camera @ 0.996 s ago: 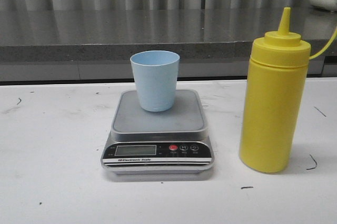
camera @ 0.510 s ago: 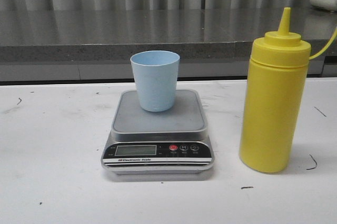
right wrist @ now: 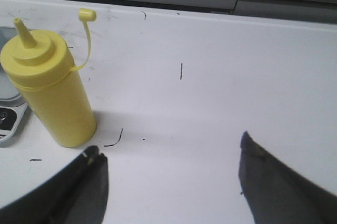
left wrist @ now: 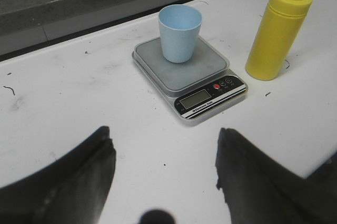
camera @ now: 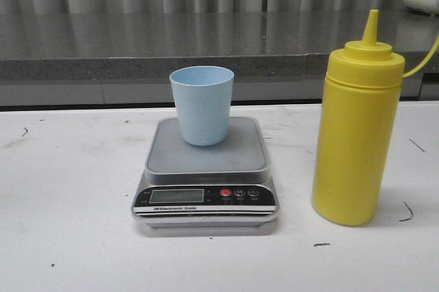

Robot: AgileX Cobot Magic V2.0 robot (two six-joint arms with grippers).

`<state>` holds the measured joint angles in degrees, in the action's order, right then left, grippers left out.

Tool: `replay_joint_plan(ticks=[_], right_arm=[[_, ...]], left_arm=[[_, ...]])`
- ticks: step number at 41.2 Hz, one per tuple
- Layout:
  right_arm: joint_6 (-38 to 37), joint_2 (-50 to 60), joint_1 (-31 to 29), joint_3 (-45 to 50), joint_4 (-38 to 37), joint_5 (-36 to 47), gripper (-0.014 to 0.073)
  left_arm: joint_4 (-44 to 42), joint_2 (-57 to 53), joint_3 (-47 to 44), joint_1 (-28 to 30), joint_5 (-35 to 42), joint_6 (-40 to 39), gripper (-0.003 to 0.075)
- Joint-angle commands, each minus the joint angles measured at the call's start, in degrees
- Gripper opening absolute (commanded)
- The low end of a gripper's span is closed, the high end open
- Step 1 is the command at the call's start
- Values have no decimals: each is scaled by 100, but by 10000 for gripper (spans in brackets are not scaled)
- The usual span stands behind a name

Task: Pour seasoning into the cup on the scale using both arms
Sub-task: 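Open the left gripper and withdraw it upward from the cup, then reach the right gripper to the yellow squeeze bottle and grasp it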

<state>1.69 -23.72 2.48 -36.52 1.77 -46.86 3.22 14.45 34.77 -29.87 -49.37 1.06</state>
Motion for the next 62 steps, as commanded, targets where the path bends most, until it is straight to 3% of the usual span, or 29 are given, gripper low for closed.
replay_joint_plan(ticks=[1,11,15,21,25,33,37,51,62], right_arm=[[44,-84,-18,-173,-41,378,542],[197,-126,1,-173,63,439,542],[328,-253,256,-173,68,399,560],[431,-588,851,-173,24,405,667],[431,-959,1203,-173,30,446,664],[431,-1822,1437,-82,816,990,664],[518,-2069,1533,317,992,1863,664],[558,-2628,2327,2276,1071,6258,664],[554,-3703,2638,2618,1048,7759,664]], left_arm=[[72,58,130,-5,451,-60,421],[72,58,130,-5,451,-60,421],[72,58,130,-5,451,-60,421],[72,58,130,-5,451,-60,421],[72,58,130,-5,451,-60,421],[72,58,130,-5,451,-60,421],[72,58,130,-5,451,-60,421],[72,58,130,-5,451,-60,421],[72,58,130,-5,451,-60,421]])
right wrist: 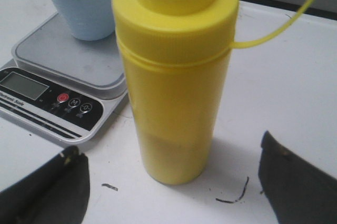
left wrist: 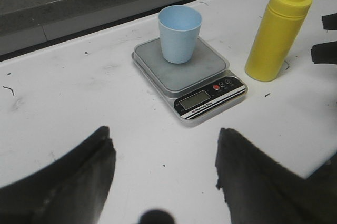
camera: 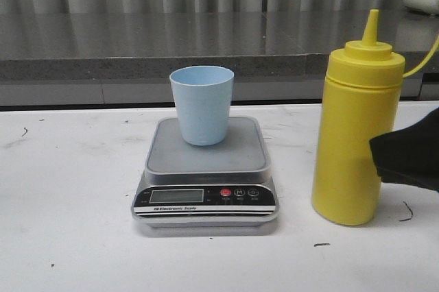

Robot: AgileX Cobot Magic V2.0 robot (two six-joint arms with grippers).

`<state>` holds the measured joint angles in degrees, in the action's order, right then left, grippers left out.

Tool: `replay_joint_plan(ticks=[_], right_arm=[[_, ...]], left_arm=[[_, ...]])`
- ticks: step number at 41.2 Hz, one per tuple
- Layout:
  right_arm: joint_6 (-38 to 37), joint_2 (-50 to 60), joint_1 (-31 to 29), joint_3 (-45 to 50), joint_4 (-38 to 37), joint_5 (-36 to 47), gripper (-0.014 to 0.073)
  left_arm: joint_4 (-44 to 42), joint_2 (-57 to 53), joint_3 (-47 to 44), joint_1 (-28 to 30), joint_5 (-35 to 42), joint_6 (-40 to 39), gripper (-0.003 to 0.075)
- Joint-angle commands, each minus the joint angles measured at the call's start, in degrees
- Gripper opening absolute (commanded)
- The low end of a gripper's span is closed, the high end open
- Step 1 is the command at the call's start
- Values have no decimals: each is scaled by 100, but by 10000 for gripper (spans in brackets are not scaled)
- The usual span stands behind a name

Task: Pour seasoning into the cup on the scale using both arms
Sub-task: 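Reach the right gripper to the yellow squeeze bottle and grasp it, then lift the yellow bottle with the right gripper and tilt it nozzle-down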

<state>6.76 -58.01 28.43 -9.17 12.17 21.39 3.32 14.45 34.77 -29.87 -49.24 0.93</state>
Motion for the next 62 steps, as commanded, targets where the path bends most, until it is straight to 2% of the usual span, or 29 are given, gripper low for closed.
replay_joint_plan(ticks=[1,10,18,27,36,39,43,47,55,62], right_arm=[[31,-377,43,-117,8,1091,664],[-423,-1477,43,-117,-34,2541,664],[-863,-2503,43,-233,-568,3879,664],[-886,-3440,36,-460,-313,4843,664],[-888,-4053,36,-670,-223,5213,649],[-892,-4089,36,-670,-223,5220,581],[-892,-4083,36,-656,-223,5229,449],[-892,-4062,36,-654,-223,5223,380],[-892,-3671,36,-654,-227,4936,374],[-873,-2825,29,-670,-206,4151,374]], left_arm=[[62,58,130,-5,438,-47,421],[62,58,130,-5,438,-47,421],[62,58,130,-5,438,-47,421],[62,58,130,-5,438,-47,421],[62,58,130,-5,438,-47,421],[62,58,130,-5,438,-47,421],[62,58,130,-5,438,-47,421],[62,58,130,-5,438,-47,421],[62,58,130,-5,438,-47,421],[62,58,130,-5,438,-47,421]])
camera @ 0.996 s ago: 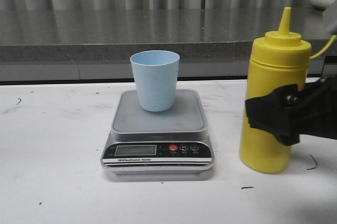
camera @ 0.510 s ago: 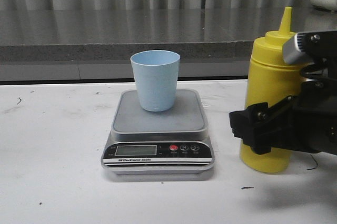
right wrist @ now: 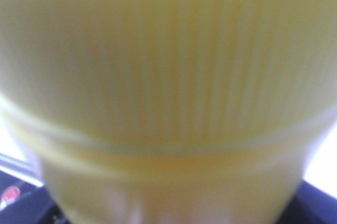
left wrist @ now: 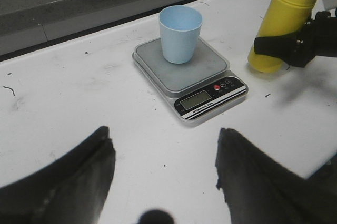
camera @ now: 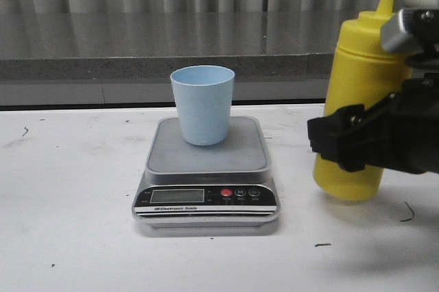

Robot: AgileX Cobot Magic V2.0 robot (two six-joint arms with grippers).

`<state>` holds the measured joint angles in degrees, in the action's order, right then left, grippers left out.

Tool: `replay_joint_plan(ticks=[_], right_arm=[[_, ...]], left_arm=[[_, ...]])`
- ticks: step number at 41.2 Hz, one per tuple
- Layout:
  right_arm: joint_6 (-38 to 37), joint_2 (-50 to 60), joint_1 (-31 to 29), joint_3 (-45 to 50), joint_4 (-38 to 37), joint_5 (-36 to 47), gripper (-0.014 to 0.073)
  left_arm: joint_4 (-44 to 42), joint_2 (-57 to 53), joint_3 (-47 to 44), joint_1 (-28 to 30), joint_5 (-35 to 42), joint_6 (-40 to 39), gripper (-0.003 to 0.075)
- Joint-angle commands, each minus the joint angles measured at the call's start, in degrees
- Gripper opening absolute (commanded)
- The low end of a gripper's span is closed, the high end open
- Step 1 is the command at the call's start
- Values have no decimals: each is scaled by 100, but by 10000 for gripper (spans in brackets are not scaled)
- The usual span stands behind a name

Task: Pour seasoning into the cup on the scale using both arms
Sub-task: 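Lift the yellow bottle with the right gripper and tilt it nozzle-down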

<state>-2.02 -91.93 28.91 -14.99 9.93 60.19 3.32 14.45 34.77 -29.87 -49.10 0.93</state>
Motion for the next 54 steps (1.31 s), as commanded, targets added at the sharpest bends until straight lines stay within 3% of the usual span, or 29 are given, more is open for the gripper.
replay_joint_plan(ticks=[1,7,11,23,33,42,54], right_arm=[[20,735,-25,-99,41,136,374],[476,1586,-25,-364,197,-1157,374],[1129,2072,-25,-809,281,-2506,374],[2757,2332,-25,-3164,335,-6427,374],[2806,1537,-25,-5055,-854,-8720,374],[2720,647,-8,-6213,-2561,-10117,374],[3024,-88,77,-6529,-4222,-10375,374]], left_arm=[[62,58,130,-5,424,-47,421],[62,58,130,-5,424,-47,421],[62,58,130,-5,424,-47,421],[62,58,130,-5,424,-47,421],[62,58,130,-5,424,-47,421],[62,58,130,-5,424,-47,421],[62,58,130,-5,424,-47,421]])
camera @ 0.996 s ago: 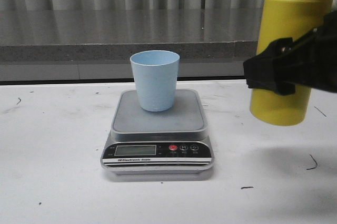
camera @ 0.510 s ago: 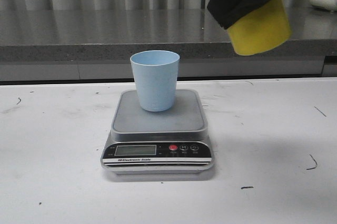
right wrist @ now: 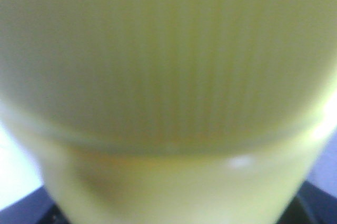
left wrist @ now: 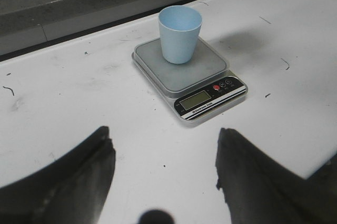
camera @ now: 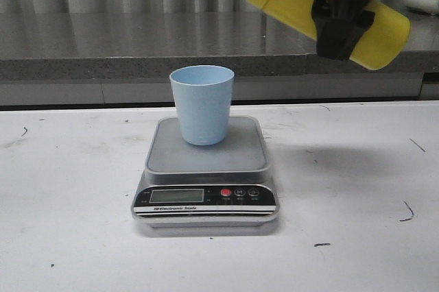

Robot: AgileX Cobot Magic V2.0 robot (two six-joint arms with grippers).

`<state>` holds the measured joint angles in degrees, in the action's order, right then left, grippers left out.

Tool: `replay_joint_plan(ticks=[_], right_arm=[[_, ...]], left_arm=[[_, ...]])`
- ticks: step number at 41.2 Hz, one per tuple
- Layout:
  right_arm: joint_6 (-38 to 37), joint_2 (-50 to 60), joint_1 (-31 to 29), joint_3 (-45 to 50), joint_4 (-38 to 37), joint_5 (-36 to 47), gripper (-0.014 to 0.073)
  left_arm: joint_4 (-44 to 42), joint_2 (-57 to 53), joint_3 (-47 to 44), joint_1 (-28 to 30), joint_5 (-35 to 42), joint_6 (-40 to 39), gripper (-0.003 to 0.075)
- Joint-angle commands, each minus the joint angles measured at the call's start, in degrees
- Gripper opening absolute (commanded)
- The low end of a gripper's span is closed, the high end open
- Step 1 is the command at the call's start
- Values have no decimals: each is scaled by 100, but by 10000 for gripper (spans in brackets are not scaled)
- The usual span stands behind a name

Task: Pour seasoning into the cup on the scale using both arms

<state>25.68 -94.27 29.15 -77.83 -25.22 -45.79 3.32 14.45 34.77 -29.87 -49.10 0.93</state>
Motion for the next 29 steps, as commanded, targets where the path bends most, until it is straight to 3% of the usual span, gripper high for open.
replay_joint_plan(ticks=[1,9,19,29], right_arm=[[330,110,77,-244,-863,218,374],[800,-111,288,-244,-1812,223,374],[817,-184,483,-244,-3193,221,374],[812,-184,533,-244,-3774,220,374]], left_arm=[[62,58,130,-5,424,-47,421],[62,58,130,-5,424,-47,421],[62,58,130,-5,424,-47,421],[62,58,130,-5,424,-47,421]])
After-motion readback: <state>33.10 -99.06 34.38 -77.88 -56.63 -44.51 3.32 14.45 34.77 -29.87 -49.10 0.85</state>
